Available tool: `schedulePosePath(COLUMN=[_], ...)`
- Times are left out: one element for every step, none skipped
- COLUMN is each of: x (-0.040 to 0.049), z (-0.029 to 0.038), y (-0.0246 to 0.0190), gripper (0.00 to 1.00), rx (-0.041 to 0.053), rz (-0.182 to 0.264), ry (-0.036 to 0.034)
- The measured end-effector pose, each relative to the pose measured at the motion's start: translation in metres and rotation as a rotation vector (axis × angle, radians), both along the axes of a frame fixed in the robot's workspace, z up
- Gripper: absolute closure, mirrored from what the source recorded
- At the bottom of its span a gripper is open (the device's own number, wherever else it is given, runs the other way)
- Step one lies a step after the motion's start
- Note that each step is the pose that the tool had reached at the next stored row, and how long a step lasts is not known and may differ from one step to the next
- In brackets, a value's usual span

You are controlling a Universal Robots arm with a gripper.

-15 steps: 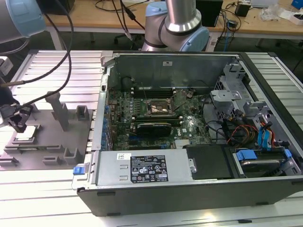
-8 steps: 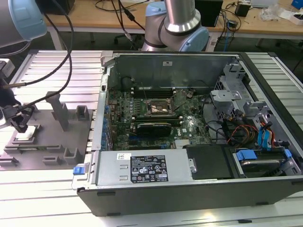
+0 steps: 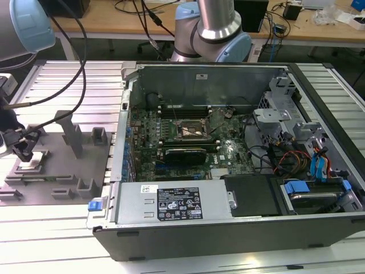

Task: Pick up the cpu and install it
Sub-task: 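Pick up the cpu and move it towards the insertion slot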

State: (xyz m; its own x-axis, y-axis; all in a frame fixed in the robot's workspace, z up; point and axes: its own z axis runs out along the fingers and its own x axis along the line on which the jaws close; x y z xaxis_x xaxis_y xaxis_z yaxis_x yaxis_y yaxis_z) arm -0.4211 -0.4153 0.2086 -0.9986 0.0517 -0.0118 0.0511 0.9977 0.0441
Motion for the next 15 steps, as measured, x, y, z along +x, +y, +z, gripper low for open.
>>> schedulePosePath(x=[0.0, 0.0, 0.0, 0.0, 0.0, 0.0, 0.0, 0.0, 0.0, 0.0, 0.0, 0.0, 0.0, 0.0, 0.0001], z=[-0.0001, -0.0001, -0.0002, -0.0003, -0.0003, -0.0003, -0.0003, -0.0004, -0.0003, -0.0004, -0.0004, -0.0004, -0.0005, -0.001, -0.0015], y=[0.0, 0.0, 0.0, 0.0, 0.0, 0.0, 0.0, 0.0, 0.0, 0.0, 0.0, 0.0, 0.0, 0.0, 0.0], gripper=[0.89, 0.89, 0.89, 0.76, 0.71, 0.71, 0.64, 0.58, 0.58, 0.46, 0.46, 0.4, 0.4, 0.4, 0.4], rx=[0.0, 0.0, 0.0, 0.0001, 0.0, 0.0, 0.0, 0.0001, 0.0, 0.0001, 0.0001, 0.0001, 0.0002, 0.0004, 0.0002], rz=[0.0, 0.0, 0.0, 0.0, 0.0, 0.0, 0.0, 0.0, 0.0, 0.0, 0.0, 0.0, 0.0, -0.003, -0.011], ry=[0.0, -0.0001, -0.0001, -0.0001, -0.0001, -0.0001, -0.0001, -0.0001, -0.0001, -0.0001, -0.0001, -0.0001, -0.0002, -0.0004, -0.0002])
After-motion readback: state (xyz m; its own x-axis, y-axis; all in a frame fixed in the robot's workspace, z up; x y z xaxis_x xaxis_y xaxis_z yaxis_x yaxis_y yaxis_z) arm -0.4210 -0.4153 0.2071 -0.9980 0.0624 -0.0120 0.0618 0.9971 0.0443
